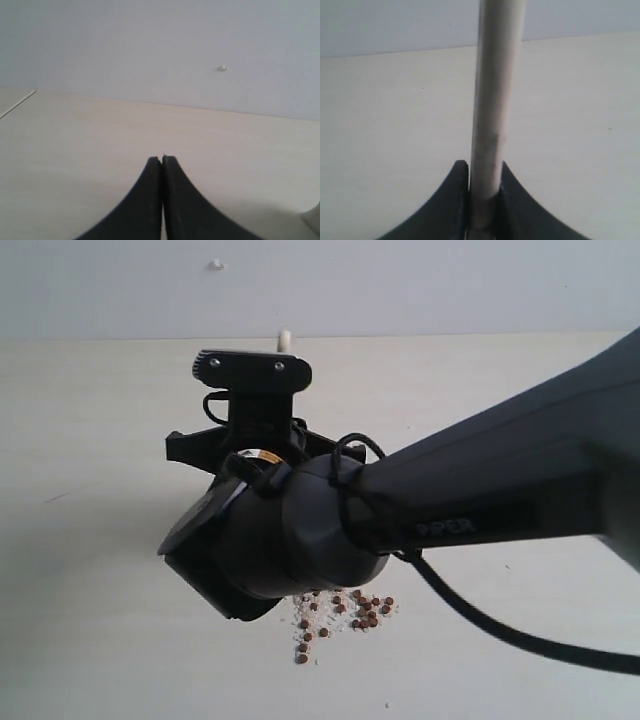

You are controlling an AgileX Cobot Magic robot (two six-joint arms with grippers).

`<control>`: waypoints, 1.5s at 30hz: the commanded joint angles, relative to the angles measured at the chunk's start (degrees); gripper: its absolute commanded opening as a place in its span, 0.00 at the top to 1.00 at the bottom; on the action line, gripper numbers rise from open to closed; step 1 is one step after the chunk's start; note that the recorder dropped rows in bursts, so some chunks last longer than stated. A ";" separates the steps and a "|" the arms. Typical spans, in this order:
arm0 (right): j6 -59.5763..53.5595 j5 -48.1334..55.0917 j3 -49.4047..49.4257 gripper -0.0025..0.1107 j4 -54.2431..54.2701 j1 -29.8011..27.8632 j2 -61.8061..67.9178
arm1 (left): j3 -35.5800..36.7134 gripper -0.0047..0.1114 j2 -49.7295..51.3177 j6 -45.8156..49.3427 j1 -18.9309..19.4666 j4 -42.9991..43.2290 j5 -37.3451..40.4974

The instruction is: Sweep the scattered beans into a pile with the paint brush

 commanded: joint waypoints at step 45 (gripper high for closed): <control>-15.56 37.71 34.13 0.98 -68.96 -4.80 -47.66 | 0.12 0.96 -0.35 -0.17 -0.32 -0.48 -0.12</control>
